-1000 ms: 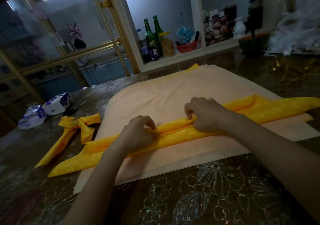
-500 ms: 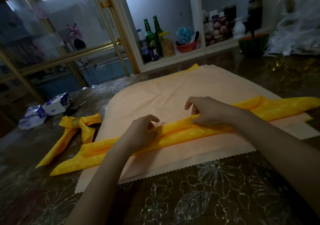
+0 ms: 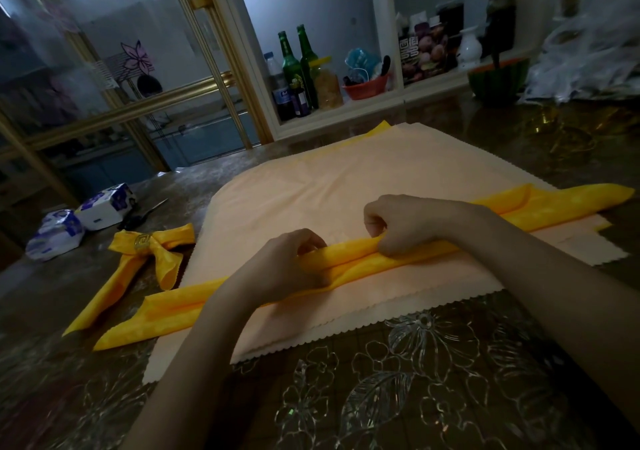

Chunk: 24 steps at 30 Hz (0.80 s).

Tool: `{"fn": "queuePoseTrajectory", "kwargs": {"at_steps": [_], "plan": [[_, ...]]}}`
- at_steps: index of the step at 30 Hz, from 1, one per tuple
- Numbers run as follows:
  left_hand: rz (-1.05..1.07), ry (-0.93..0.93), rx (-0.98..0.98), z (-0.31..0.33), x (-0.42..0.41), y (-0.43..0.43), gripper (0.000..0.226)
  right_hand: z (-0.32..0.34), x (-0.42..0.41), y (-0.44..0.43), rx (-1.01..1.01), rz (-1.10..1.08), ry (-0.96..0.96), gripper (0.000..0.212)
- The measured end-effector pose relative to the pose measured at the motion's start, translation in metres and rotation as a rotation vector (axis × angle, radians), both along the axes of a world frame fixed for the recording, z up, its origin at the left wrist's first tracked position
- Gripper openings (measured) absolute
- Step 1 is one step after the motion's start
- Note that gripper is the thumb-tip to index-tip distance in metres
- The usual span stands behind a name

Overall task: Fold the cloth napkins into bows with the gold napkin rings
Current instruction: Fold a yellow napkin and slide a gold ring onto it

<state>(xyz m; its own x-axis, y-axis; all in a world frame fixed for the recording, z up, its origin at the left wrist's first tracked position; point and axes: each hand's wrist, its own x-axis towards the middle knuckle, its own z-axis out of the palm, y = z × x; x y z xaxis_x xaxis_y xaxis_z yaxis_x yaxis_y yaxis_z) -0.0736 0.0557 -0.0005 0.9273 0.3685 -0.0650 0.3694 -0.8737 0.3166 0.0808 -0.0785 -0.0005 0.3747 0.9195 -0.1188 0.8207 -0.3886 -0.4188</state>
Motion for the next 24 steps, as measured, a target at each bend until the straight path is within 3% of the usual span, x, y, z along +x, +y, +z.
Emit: {"fn": "queuePoseTrajectory", "kwargs": {"at_steps": [4, 8, 14, 17, 19, 24], "plan": [[-0.008, -0.023, 0.030, 0.000, 0.002, -0.009, 0.041, 0.000, 0.005, -0.002, 0.055, -0.018, 0.079, 0.008], [-0.003, -0.036, 0.073, -0.002, 0.004, -0.019, 0.034, -0.005, 0.005, -0.001, 0.138, -0.071, 0.068, 0.030], [-0.031, 0.009, 0.123, -0.002, 0.003, -0.029, 0.028, -0.001, 0.005, -0.002, 0.018, -0.037, 0.037, 0.020], [-0.045, 0.078, 0.162, -0.003, 0.004, -0.033, 0.027, 0.003, -0.001, -0.003, -0.081, -0.011, -0.014, 0.031], [-0.030, 0.021, 0.130, -0.004, 0.005, -0.036, 0.020, 0.005, -0.005, -0.003, -0.159, 0.004, -0.082, 0.043], [0.055, -0.264, 0.120, -0.017, 0.014, -0.041, 0.031, 0.001, -0.006, 0.003, -0.342, -0.006, -0.160, 0.067]]}}
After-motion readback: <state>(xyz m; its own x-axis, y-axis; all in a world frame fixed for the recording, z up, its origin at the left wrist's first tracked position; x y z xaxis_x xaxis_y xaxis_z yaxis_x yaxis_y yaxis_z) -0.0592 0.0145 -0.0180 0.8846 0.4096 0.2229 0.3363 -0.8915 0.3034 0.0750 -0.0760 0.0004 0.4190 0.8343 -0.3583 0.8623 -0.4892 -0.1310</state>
